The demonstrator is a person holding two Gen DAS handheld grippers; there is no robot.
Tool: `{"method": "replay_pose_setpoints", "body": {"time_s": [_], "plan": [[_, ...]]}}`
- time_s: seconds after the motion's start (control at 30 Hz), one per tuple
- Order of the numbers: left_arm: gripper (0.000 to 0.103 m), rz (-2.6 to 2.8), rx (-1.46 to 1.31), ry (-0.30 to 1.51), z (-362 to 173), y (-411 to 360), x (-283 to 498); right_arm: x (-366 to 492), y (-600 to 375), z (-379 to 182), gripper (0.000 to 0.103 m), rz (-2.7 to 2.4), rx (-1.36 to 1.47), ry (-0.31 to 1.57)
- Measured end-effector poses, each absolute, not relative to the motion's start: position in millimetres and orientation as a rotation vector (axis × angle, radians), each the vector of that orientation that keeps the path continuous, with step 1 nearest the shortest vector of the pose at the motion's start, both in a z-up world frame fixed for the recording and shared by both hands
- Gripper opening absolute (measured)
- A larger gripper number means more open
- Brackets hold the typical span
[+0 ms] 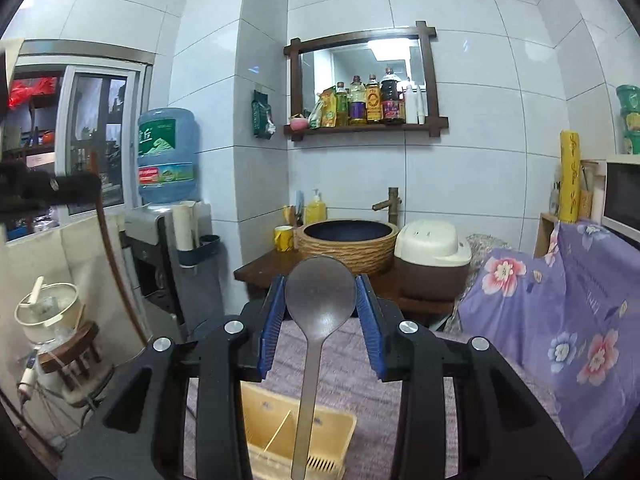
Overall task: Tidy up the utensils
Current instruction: 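Lower chopstick and spoon into the cream holder and open both tools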
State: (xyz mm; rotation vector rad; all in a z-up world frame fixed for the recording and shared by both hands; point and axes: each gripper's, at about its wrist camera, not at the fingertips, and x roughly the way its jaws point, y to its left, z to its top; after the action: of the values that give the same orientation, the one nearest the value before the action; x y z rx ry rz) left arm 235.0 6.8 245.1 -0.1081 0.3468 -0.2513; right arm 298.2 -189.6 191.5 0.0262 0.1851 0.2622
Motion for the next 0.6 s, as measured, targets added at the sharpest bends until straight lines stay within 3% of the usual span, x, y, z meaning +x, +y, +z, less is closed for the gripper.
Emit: {"method": "replay_pose_setpoints", "body": {"time_s": [0.2, 0.6], "plan": [[0.008, -0.254, -0.094, 0.346, 239.4, -8.3, 250.5, 325.1, -182.0, 176.3, 0.037, 0.219, 0.025, 0.196], [0.008, -0.259, -0.098, 0.531, 136.5, -23.5, 275.3, 324.2, -189.9, 96.1, 0.037, 0.257, 0.048, 0.363]]}}
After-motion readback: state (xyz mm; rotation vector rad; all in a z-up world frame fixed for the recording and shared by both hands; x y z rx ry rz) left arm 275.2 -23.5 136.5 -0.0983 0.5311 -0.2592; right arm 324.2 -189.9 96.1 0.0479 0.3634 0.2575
